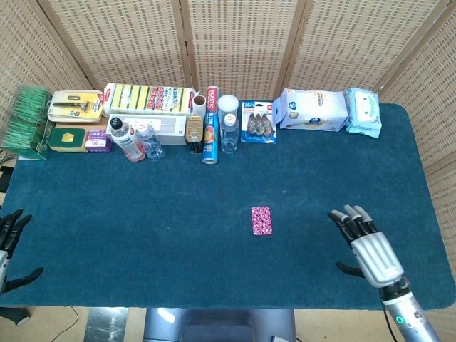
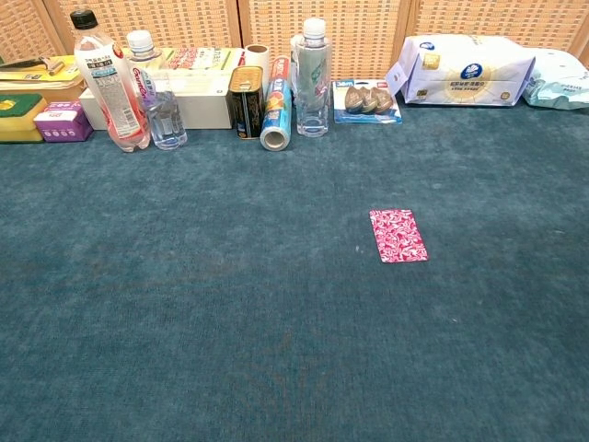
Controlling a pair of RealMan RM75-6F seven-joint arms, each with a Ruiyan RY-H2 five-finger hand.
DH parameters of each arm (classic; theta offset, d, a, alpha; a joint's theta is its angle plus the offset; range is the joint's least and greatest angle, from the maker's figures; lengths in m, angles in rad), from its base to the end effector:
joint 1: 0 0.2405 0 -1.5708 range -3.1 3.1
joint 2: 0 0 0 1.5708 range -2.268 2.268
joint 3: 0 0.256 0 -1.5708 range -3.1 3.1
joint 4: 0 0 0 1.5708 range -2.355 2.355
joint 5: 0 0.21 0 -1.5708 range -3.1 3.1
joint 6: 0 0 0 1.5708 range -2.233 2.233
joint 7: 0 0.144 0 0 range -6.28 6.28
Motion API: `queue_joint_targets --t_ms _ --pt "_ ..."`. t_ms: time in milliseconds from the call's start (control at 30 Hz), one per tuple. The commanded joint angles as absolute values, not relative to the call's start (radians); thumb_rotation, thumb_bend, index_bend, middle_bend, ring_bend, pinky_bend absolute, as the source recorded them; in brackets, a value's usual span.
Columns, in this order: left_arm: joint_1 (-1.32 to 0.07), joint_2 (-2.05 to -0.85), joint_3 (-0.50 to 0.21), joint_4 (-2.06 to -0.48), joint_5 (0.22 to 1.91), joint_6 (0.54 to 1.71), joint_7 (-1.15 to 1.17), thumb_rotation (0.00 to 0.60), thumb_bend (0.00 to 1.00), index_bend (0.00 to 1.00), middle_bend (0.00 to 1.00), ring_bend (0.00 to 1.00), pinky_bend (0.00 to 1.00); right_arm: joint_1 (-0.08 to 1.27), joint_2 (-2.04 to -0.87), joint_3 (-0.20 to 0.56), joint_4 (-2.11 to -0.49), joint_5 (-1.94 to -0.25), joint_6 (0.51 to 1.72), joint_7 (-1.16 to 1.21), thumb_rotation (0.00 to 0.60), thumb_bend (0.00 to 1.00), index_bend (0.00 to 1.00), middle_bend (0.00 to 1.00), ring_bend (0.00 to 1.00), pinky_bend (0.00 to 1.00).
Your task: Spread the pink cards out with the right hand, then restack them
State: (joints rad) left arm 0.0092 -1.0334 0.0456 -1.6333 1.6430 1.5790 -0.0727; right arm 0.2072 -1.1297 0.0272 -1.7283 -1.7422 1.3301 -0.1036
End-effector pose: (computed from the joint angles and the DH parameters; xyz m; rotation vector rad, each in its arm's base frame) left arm -0.3106 0.1311 0.1756 -1.4478 -0.9244 -0.9140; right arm -0.2398 -0.1978 0.1120 1.7781 -0.8148 1.0243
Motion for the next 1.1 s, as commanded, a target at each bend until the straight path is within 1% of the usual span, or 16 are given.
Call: queue_joint_targets --t_ms 33,167,267,433,600,767,900,1100 --pt "0.004 -1.028 0.046 -1.634 1.637 1.567 -0.077 0.600 0.05 0.00 0.00 0.00 0.00 0.324 -1.121 0.057 -1.849 -1.712 1.160 -0.158 0.600 0.00 0.02 0.16 0.00 0.00" --pt "0.000 -1.023 0.047 -1.633 1.628 1.554 -0.093 0.600 0.05 0.00 0.00 0.00 0.00 0.407 -1.170 0.099 -1.909 -1.605 1.019 -0.236 0.600 0.00 0.02 0.16 0.00 0.00" --pt "-0.004 -1.017 0.047 -1.630 1.626 1.547 -0.110 0.600 0.05 0.00 0.00 0.00 0.00 0.459 -1.217 0.130 -1.918 -1.511 0.943 -0.293 0.600 0.00 0.02 0.16 0.00 0.00" --pt "-0.009 -1.008 0.044 -1.625 1.616 1.539 -0.136 0.600 0.05 0.00 0.00 0.00 0.00 0.532 -1.299 0.166 -1.905 -1.358 0.867 -0.408 0.600 0.00 0.02 0.16 0.00 0.00" --pt "-0.016 -1.002 0.046 -1.623 1.615 1.525 -0.150 0.600 0.05 0.00 0.00 0.00 0.00 0.590 -1.359 0.183 -1.873 -1.228 0.840 -0.503 0.600 0.00 0.02 0.16 0.00 0.00" --pt "-0.021 -0.998 0.047 -1.623 1.614 1.516 -0.159 0.600 0.05 0.00 0.00 0.00 0.00 0.623 -1.393 0.164 -1.834 -1.146 0.838 -0.564 0.600 0.00 0.02 0.16 0.00 0.00" --pt "-0.020 -0.996 0.050 -1.624 1.613 1.516 -0.162 0.600 0.05 0.00 0.00 0.00 0.00 0.631 -1.400 0.139 -1.794 -1.093 0.835 -0.575 0.600 0.00 0.02 0.15 0.00 0.00" --pt "-0.021 -0.999 0.053 -1.625 1.618 1.514 -0.156 0.600 0.05 0.00 0.00 0.00 0.00 0.629 -1.387 0.112 -1.766 -1.064 0.844 -0.560 0.600 0.00 0.02 0.15 0.00 0.00"
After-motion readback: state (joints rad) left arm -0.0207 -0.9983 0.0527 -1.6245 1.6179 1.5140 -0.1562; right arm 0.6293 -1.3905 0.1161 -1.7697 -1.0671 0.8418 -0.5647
